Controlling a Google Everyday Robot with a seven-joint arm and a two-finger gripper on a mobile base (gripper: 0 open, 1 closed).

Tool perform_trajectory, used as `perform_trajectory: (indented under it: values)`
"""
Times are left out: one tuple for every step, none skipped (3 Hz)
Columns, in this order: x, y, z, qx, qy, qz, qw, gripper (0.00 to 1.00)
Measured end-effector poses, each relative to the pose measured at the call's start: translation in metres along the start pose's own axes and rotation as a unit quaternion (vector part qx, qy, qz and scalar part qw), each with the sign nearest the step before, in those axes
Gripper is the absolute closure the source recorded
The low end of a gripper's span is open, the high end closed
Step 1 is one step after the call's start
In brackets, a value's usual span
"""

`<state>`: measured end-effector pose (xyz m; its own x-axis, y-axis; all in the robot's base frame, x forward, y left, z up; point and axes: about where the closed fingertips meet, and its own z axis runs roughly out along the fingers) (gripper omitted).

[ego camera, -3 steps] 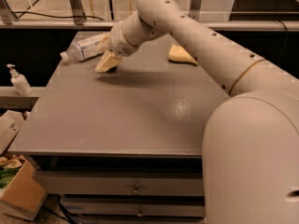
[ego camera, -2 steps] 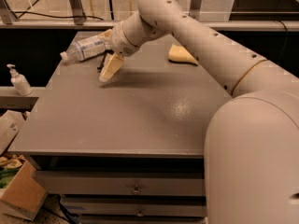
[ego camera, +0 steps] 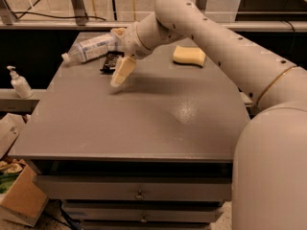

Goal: Move rxbar chocolate near blue plastic bottle

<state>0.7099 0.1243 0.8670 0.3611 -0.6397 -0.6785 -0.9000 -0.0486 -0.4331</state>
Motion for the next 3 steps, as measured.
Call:
perform_trajectory:
  values:
    - [0.005,0.003,-0.021,0.019,-0.003,0.013,0.9997,0.0]
    - [0.011,0.005,-0.049,0.044,-0.003,0.027,0.9987,0.0]
    - [0.026,0.007,-0.082,0.073,0.005,0.047,0.9962,0.0]
